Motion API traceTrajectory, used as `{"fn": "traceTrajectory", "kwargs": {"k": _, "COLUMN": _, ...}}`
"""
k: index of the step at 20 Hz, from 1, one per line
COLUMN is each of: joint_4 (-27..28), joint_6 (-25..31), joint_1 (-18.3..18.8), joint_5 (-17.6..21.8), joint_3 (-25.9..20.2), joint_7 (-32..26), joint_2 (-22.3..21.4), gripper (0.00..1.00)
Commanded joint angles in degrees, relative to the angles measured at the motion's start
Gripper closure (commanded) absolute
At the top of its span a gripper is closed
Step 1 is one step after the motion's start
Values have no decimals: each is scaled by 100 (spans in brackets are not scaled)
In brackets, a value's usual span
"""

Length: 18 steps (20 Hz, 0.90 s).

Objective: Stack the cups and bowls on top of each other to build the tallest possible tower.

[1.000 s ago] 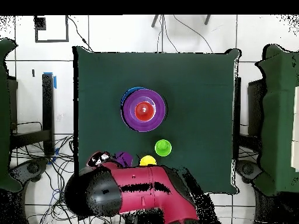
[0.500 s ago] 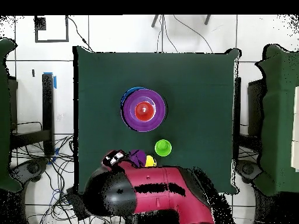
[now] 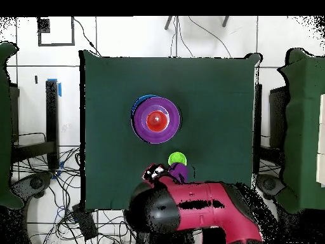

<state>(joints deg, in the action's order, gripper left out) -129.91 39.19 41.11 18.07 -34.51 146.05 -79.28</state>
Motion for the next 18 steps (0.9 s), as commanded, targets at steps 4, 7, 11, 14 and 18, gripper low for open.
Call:
{"fn": "traceTrajectory", "kwargs": {"k": 4, "joint_4": -3, "joint_6": -669, "joint_1": 546, "joint_5": 1324, "joint_3": -287, "joint_7": -1435, "joint_2": 1007, "gripper": 100}}
{"fn": "traceTrajectory", "kwargs": {"k": 7, "joint_4": 121, "joint_6": -718, "joint_1": 641, "joint_5": 1596, "joint_3": -324, "joint_7": -1369, "joint_2": 1217, "gripper": 100}}
{"fn": "traceTrajectory", "kwargs": {"k": 11, "joint_4": 391, "joint_6": -826, "joint_1": 646, "joint_5": 2079, "joint_3": -274, "joint_7": -1187, "joint_2": 1657, "gripper": 100}}
{"fn": "traceTrajectory", "kwargs": {"k": 14, "joint_4": 647, "joint_6": -854, "joint_1": 621, "joint_5": 2350, "joint_3": -257, "joint_7": -1119, "joint_2": 1980, "gripper": 100}}
{"fn": "traceTrajectory", "kwargs": {"k": 18, "joint_4": 944, "joint_6": -833, "joint_1": 692, "joint_5": 2641, "joint_3": -287, "joint_7": -1192, "joint_2": 2303, "gripper": 100}}
